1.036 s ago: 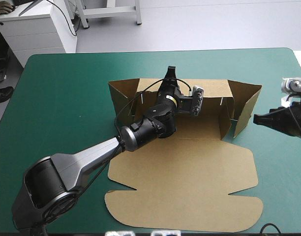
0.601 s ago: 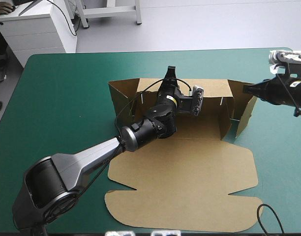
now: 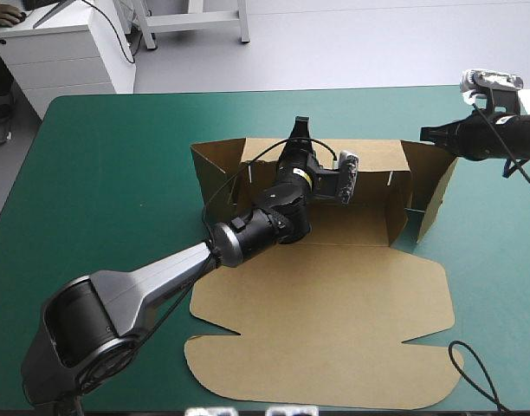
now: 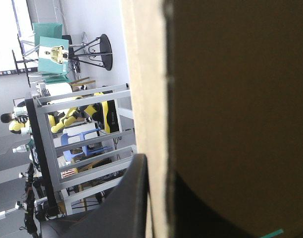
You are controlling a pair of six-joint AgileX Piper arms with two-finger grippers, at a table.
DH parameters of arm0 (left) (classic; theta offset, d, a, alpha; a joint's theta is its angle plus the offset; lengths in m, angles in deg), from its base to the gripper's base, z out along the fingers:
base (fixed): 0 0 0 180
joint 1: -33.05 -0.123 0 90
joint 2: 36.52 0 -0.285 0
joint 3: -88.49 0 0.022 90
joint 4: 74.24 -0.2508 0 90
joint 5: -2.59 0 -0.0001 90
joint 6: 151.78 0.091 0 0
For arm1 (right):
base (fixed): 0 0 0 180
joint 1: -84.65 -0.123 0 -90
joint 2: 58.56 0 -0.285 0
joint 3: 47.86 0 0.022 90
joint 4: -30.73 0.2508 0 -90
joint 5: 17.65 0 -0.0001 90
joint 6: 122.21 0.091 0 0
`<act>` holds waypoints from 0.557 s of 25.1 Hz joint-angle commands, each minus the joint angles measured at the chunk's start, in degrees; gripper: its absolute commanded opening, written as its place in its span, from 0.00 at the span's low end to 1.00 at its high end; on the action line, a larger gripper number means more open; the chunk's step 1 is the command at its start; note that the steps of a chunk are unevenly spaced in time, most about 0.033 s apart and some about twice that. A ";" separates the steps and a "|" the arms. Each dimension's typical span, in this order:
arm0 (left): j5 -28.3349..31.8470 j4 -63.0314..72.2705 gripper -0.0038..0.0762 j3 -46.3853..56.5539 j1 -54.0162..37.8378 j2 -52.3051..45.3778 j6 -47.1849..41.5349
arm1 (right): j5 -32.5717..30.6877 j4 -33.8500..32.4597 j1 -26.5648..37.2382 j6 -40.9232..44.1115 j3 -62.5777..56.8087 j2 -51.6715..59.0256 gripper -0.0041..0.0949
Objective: Fold the box
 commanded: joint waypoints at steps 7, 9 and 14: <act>-1.62 4.82 0.04 -0.40 0.53 -1.15 -0.65 | 9.78 2.46 0.05 -1.04 2.34 -0.54 0.03; -1.62 4.82 0.04 -0.40 0.53 -1.15 -0.65 | 9.39 3.45 0.05 -1.15 2.34 -2.09 0.03; -1.72 4.82 0.04 -0.40 0.53 -1.15 -0.65 | 9.39 4.14 0.05 -1.51 3.06 -5.99 0.03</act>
